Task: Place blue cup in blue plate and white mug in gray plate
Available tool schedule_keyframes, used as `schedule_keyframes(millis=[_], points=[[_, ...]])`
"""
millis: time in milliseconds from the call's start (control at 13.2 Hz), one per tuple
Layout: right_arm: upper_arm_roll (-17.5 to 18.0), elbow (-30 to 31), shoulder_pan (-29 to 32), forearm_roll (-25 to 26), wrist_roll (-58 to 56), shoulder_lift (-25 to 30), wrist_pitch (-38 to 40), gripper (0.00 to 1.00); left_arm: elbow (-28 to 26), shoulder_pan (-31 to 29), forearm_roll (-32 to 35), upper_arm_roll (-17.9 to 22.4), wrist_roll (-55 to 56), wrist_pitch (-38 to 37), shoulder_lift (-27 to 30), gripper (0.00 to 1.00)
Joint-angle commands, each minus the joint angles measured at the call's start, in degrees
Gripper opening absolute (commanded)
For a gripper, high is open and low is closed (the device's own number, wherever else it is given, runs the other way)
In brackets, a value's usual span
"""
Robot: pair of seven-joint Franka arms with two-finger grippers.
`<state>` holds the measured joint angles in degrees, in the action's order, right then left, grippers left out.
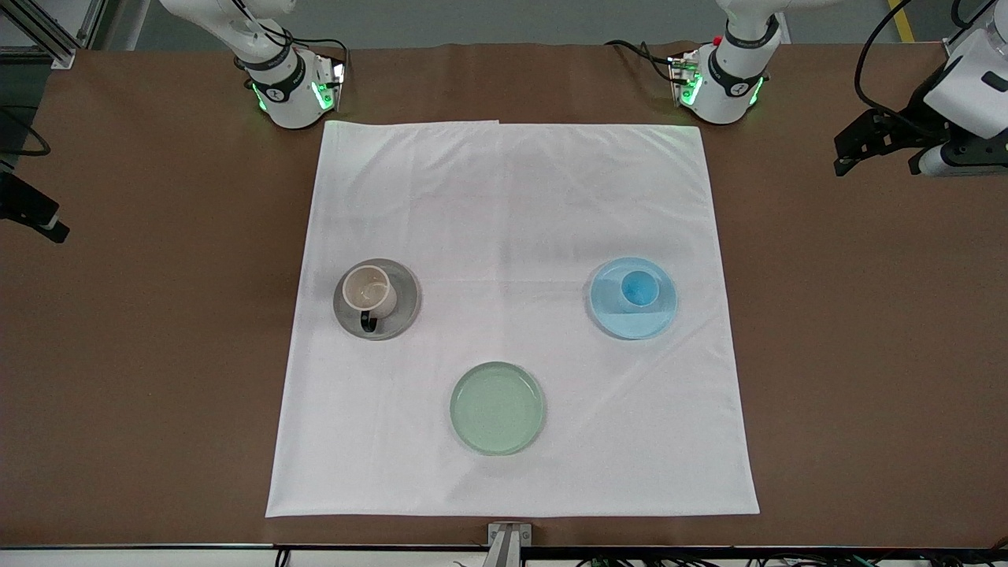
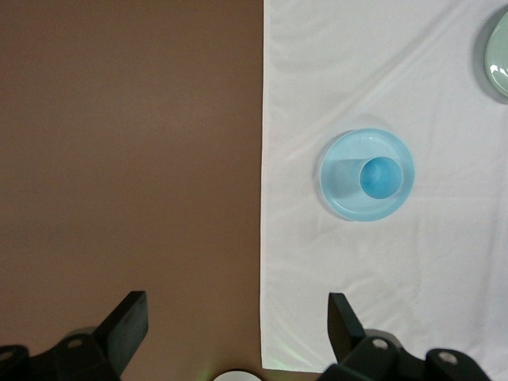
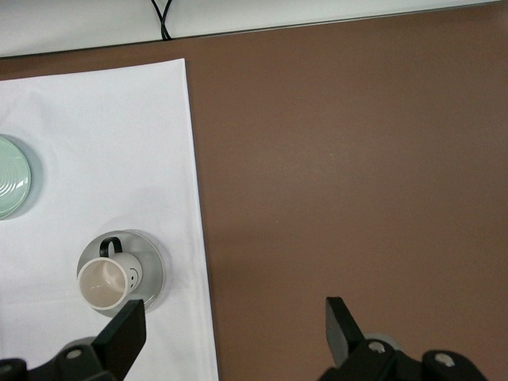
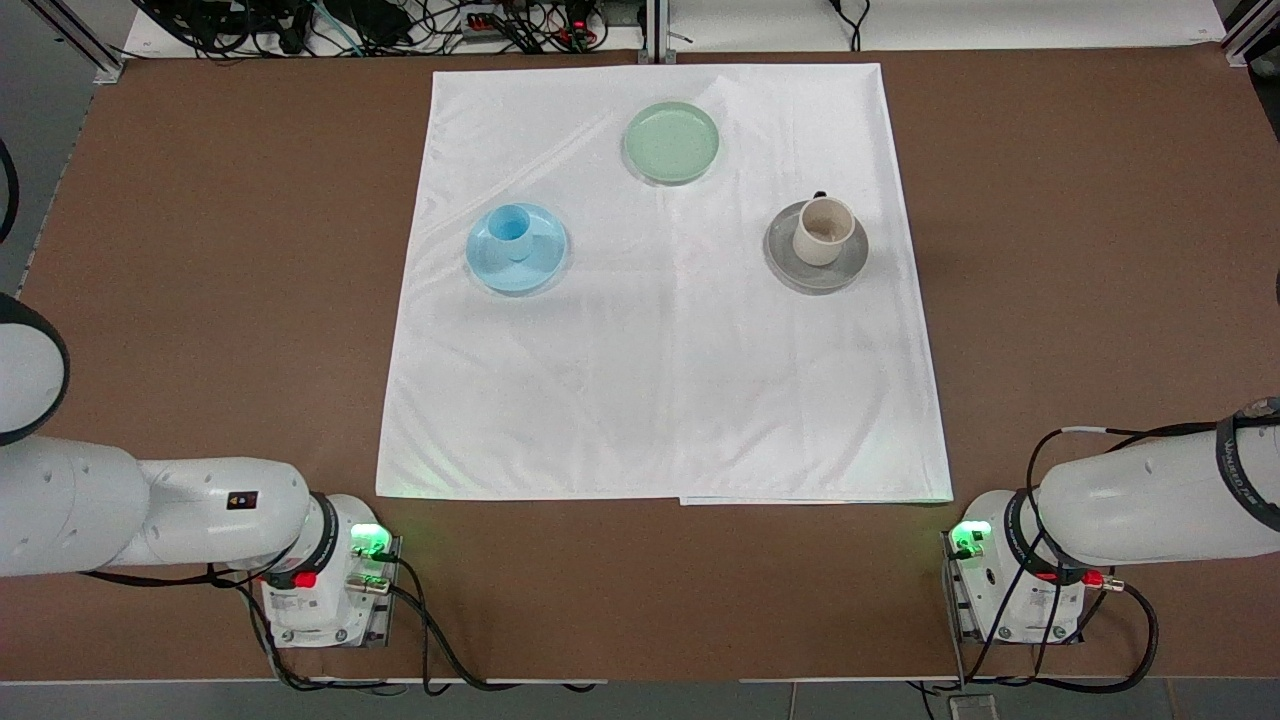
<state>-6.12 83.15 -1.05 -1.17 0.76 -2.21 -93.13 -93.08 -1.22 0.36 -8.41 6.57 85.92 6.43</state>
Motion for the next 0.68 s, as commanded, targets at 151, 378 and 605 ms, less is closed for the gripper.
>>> schedule_keyframes(millis=[151, 378, 605], points=[[0.49, -0.88, 0.69, 0.55, -0.06, -0.34, 0.67, 1.0, 0.36, -0.1, -0.36, 0.06, 0.82, 0.21, -0.81, 1.0], [0.49, -0.88, 0.69, 0.46, 0.03, -0.34, 0.67, 1.0, 1.24, -0.1, -0.36, 0.06, 0.82, 0.21, -1.16, 1.0], [0.49, -0.88, 0.69, 0.55, 0.03, -0.34, 0.67, 1.0, 1.33, -0.18, -0.36, 0.06, 0.73, 0.21, -1.16, 1.0]])
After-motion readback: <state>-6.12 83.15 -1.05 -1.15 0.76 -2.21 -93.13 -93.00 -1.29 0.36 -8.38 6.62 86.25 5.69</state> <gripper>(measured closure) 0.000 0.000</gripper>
